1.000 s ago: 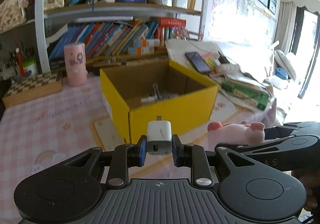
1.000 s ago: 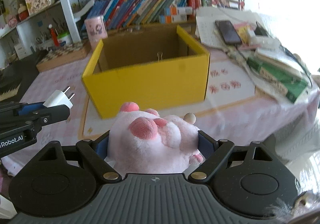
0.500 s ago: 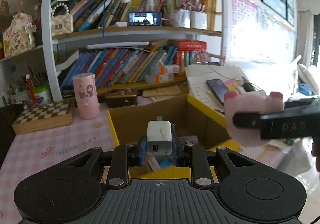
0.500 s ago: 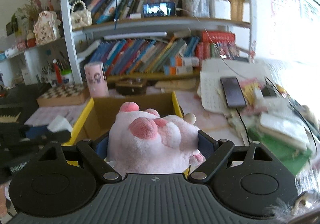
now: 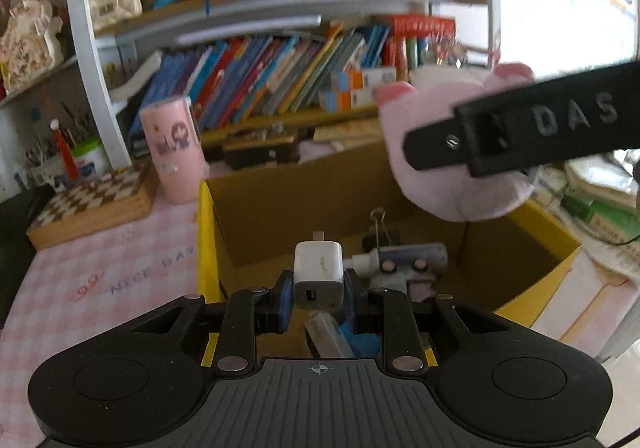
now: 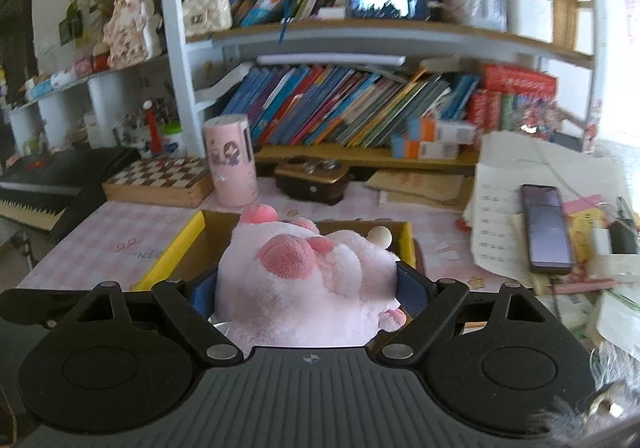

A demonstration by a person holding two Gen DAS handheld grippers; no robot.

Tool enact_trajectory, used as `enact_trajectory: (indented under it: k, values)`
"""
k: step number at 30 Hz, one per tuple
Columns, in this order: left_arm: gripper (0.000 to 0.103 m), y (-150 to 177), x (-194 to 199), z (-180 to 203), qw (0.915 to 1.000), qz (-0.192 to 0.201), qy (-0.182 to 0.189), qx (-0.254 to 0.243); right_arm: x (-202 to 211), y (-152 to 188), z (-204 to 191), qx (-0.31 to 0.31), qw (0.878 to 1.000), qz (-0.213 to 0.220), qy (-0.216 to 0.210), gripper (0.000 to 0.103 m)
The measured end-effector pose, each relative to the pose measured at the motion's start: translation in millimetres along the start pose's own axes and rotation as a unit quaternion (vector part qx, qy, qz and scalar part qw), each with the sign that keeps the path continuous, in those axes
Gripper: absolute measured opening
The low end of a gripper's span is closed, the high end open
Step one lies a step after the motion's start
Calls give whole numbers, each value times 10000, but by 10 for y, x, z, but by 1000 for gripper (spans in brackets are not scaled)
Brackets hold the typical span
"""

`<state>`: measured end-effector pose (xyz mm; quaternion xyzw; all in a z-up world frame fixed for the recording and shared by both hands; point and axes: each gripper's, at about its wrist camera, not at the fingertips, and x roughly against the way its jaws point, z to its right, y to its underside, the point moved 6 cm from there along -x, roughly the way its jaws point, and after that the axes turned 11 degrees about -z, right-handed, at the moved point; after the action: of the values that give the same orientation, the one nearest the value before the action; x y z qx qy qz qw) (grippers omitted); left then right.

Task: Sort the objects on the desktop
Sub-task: 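Lower the charger and plush pig into the yellow box and open both tools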

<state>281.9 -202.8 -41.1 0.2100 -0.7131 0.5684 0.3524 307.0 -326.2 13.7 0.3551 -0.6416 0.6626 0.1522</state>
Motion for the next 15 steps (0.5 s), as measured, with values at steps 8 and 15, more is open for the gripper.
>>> enact_trajectory:
  k: [8, 15]
  values:
    - [24, -4, -148, 9, 9996, -247, -82, 113, -568, -27, -20, 163, 9966, -734, -333, 85]
    - [28, -21, -42, 31, 9997, 33, -248, 57, -998, -73, -108, 321, 9889, -1339, -566, 86]
